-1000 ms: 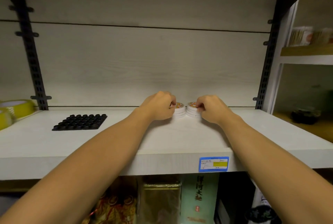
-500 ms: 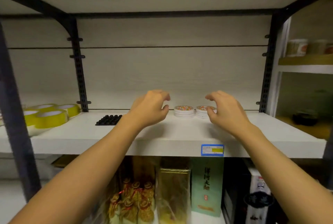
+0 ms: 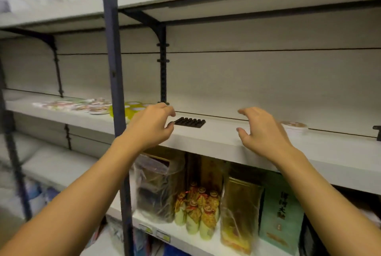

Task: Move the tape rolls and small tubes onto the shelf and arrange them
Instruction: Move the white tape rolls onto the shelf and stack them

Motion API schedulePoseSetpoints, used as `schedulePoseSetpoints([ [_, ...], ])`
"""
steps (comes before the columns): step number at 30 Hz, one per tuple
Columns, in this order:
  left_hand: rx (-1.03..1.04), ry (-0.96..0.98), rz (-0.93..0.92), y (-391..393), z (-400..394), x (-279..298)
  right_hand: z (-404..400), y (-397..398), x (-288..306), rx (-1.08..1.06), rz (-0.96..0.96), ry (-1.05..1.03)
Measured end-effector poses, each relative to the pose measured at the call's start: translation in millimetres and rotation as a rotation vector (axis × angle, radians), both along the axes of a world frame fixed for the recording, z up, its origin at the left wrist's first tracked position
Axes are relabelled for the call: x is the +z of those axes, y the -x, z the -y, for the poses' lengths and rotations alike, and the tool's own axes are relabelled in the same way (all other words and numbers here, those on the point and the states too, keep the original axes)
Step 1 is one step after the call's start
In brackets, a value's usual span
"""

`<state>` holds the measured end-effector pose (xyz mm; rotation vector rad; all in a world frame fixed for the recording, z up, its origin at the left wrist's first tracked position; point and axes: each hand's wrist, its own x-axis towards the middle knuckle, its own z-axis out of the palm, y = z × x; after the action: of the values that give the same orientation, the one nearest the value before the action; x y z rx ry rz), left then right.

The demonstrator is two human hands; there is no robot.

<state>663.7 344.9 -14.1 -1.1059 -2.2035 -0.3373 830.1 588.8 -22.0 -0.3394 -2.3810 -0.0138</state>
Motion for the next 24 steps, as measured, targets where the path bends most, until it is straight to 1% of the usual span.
schedulePoseSetpoints([
  [5,0.159,0.02,0.043,13.5,69.4,-3.9,45.5,46.8,-7.4,0.098,0.099,-0.037],
  [12,0.333,-0.012,0.069,49.4,147.7,-8.7,116.5,107.2,-5.6,0.242,0.118,-0.039],
  [18,0.357,-0.024,0.098,99.5,195.0,-13.4,180.5,168.0,-5.4,0.378,0.107,-0.055],
  [24,0.367,-0.023,0.103,167.6,247.6,-10.7,236.9,234.4,-2.8,0.422,0.106,-0.056],
])
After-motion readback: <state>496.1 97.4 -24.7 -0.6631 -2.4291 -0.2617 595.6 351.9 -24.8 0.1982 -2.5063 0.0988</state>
